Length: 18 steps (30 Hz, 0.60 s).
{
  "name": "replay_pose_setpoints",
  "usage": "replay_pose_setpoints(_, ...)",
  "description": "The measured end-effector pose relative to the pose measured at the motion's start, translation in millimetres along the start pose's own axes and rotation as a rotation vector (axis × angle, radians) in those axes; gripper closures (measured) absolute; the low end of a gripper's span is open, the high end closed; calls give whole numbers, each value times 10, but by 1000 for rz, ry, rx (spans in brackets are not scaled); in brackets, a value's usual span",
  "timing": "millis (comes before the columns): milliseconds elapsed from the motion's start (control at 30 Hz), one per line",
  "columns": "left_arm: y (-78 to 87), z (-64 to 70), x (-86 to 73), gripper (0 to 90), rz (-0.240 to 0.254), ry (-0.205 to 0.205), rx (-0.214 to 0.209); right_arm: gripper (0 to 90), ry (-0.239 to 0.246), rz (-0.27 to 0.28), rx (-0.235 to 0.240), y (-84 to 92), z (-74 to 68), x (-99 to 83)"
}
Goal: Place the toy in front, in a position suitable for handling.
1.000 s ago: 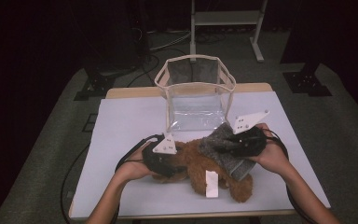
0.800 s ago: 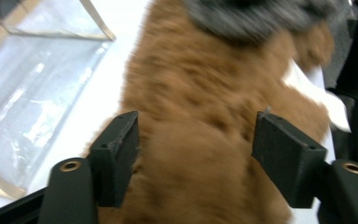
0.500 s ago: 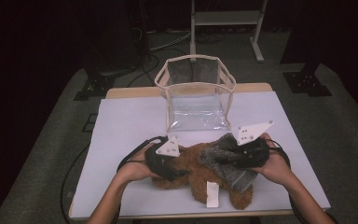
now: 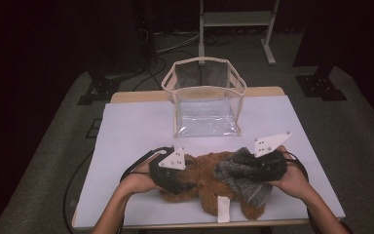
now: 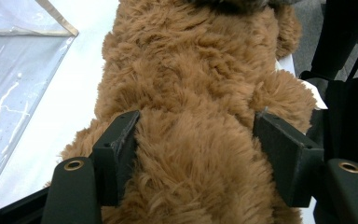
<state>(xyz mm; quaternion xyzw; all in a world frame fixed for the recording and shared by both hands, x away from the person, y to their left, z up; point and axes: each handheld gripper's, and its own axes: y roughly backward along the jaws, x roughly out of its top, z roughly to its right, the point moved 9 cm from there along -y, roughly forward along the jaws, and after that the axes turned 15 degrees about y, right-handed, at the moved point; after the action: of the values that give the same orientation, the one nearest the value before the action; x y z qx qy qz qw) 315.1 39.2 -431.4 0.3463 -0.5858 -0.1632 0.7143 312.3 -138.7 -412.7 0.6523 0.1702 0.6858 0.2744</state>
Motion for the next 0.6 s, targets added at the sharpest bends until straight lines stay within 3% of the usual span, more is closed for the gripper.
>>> replay_pose_setpoints(200,-41,8,9,335,-5,-2,-2,726,24,-18,-33,93,41,46)
replay_pose_setpoints(367,-38,23,-2,335,-20,-15,-10,724,33,-2,-67,60,249,233)
replay_pose_setpoints(467,-22,9,-8,336,-18,-14,-8,724,20,2,-62,36,291,231)
replay_pose_setpoints(533,4,-12,15,336,-6,-7,0,725,-8,-2,-20,-59,244,137)
replay_pose_setpoints(600,46,-74,119,337,51,29,14,725,-13,-8,-5,-98,190,92)
